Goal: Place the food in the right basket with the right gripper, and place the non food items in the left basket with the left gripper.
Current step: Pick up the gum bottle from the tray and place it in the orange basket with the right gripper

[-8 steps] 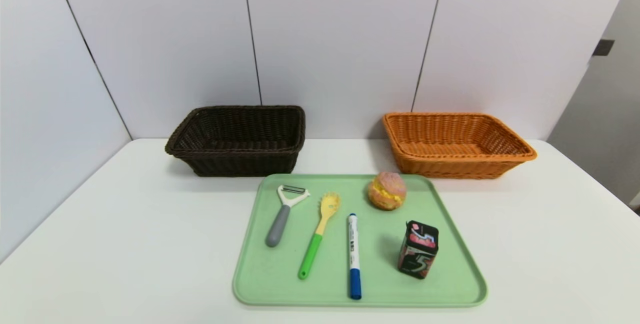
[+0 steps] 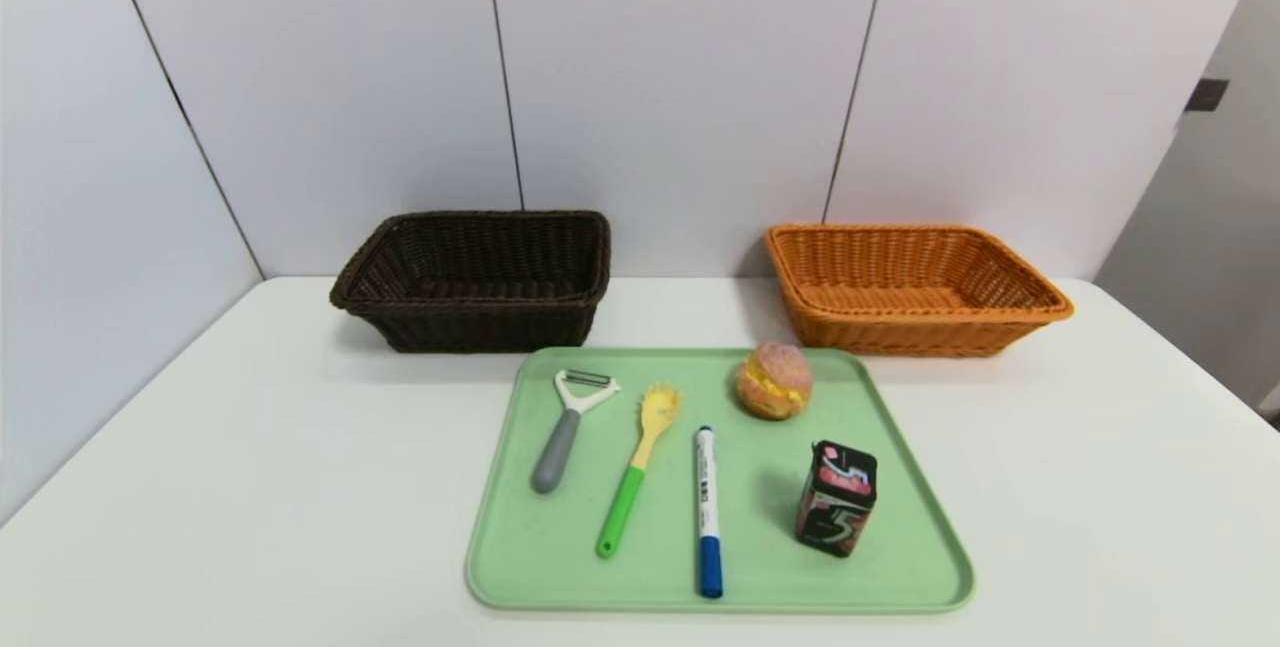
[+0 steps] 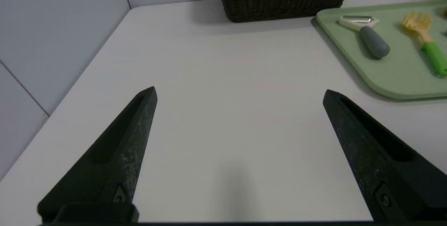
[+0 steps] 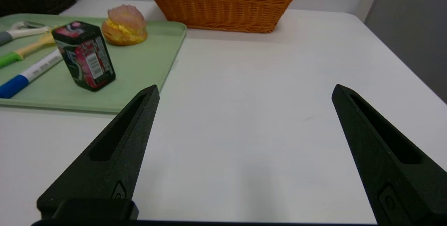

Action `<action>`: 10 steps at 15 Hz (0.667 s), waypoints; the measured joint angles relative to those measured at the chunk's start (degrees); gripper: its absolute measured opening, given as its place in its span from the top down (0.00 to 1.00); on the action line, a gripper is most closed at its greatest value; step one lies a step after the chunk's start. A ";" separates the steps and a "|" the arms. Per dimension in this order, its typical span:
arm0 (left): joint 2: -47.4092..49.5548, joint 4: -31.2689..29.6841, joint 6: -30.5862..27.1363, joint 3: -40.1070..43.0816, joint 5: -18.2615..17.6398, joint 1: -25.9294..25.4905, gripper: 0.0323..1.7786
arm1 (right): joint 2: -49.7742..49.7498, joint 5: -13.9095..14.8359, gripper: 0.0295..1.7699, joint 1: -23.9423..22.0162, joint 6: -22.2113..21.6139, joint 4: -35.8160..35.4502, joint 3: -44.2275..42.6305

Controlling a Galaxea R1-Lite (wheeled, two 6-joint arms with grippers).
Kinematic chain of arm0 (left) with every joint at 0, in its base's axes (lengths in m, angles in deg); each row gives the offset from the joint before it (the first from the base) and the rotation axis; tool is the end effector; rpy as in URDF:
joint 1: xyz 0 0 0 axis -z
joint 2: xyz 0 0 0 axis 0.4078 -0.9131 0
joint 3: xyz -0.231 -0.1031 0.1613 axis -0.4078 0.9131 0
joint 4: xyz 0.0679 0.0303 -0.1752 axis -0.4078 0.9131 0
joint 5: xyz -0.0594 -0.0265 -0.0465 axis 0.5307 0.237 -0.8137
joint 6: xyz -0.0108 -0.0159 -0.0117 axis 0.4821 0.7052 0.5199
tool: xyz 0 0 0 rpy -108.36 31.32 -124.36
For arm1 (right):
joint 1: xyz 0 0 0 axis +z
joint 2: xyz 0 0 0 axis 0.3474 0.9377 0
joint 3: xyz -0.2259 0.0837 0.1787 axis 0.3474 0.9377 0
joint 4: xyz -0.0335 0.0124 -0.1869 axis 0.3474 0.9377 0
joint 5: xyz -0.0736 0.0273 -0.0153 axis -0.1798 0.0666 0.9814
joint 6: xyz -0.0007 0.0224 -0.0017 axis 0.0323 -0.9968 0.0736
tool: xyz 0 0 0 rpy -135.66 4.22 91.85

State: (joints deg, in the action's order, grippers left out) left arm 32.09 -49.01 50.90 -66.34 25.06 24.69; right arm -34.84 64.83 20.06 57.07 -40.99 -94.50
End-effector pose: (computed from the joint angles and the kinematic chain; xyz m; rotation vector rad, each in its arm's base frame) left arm -0.0353 -0.0002 0.1069 0.0531 -0.0529 -0.0359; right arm -0.0302 0.0012 0.1024 -0.0443 -0.0250 0.0403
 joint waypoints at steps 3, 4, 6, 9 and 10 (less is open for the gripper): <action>-4.63 13.37 2.04 -17.04 -3.47 0.00 0.05 | 10.50 -3.06 0.03 -0.02 -2.23 9.02 -17.53; -8.22 18.43 2.93 -22.20 -4.74 0.00 0.05 | 15.41 -4.08 0.03 -0.02 -3.46 12.43 -23.84; -16.87 24.53 5.06 -30.77 -6.45 0.01 0.05 | 27.21 -5.92 0.03 -0.02 -6.83 18.62 -38.60; -31.72 27.56 7.73 -41.87 -9.48 0.06 0.05 | 46.51 -7.73 0.03 0.84 -13.17 26.99 -61.29; -36.66 28.03 8.34 -45.20 -10.75 0.06 0.05 | 53.07 -8.00 0.03 1.97 -15.51 30.74 -69.07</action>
State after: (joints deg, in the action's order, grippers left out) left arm -4.57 -20.98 59.24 -111.54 14.31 24.75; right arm 18.23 56.83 22.04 41.56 -10.25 -163.57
